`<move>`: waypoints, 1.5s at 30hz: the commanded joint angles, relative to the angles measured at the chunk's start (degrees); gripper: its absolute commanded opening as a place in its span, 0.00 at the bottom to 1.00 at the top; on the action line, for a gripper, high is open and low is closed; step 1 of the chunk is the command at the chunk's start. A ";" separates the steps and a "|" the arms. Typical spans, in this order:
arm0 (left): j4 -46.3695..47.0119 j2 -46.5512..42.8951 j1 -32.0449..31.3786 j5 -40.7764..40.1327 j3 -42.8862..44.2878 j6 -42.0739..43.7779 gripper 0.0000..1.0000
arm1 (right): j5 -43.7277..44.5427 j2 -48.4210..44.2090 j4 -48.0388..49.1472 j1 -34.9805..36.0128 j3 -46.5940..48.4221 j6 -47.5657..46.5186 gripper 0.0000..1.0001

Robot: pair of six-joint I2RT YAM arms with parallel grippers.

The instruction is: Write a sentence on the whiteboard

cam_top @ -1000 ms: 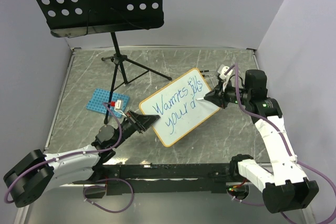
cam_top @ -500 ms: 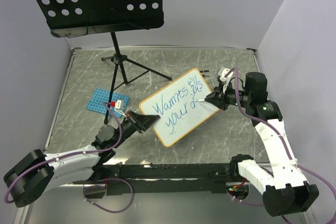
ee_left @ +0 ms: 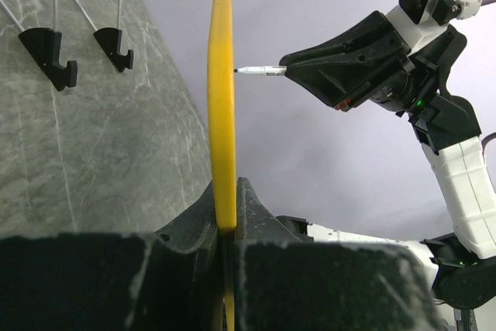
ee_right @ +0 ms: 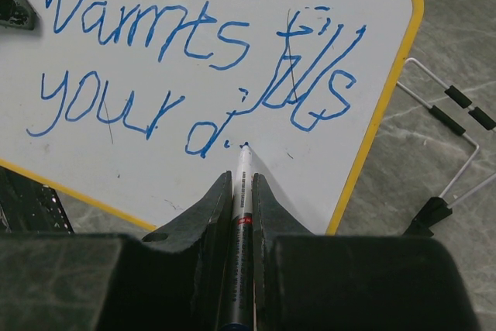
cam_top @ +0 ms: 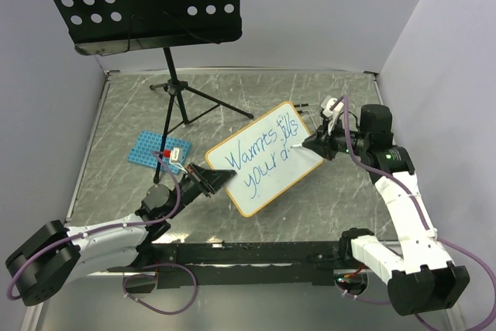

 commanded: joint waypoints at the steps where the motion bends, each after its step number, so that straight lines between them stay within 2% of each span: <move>1: 11.31 -0.25 0.06 1.00 3.08 -1.09 0.01 | -0.54 0.76 2.49 0.29 0.78 0.53 0.00; 12: 11.67 0.01 -0.03 0.83 2.73 -1.18 0.01 | -5.29 1.82 0.21 0.99 0.69 -0.79 0.00; 25: 11.14 -0.95 -0.03 0.30 2.64 -0.92 0.01 | -0.90 -0.12 -3.84 0.90 -1.33 -3.25 0.00; 31: 10.53 -1.30 0.06 0.38 2.64 -0.83 0.01 | 1.47 -0.29 -2.44 0.90 -0.81 -2.37 0.00; 45: 10.61 -1.83 0.06 0.30 2.11 -0.83 0.01 | 1.12 2.25 1.70 0.90 2.62 0.35 0.00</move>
